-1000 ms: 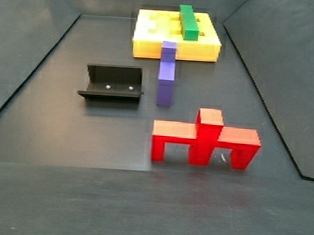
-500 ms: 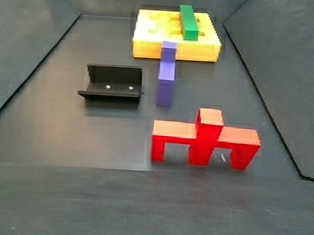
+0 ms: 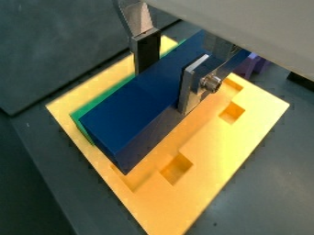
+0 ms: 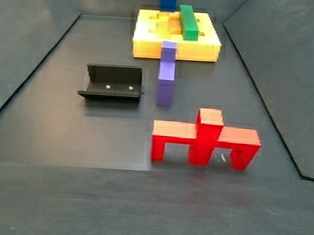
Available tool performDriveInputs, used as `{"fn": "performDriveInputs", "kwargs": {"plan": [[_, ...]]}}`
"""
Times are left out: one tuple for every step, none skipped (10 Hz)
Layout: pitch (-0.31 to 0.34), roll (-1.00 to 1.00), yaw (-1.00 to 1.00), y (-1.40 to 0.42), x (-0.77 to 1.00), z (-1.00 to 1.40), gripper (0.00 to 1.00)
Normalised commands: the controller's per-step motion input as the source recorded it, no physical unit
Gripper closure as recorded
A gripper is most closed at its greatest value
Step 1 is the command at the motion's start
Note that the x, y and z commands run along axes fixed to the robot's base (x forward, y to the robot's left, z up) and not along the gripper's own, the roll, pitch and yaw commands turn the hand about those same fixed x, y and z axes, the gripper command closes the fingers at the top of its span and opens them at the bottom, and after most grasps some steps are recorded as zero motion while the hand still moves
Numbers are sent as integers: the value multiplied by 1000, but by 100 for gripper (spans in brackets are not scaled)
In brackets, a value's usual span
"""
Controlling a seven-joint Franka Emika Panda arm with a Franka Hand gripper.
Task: Pick up the blue object. Move up. Move to above the board. Insert the blue object.
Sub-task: Insert the blue object.
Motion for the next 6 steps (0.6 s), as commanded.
{"fn": "performDriveInputs", "kwargs": {"plan": [[-141, 163, 157, 0, 131, -749, 100], [-149, 149, 131, 6, 0, -563, 100], [-147, 70, 63, 51, -169, -451, 100], [-127, 0, 3, 0, -251, -306, 100], [-21, -74, 0, 20, -231, -171, 100], [-20, -101, -171, 66, -271, -54, 100]]}}
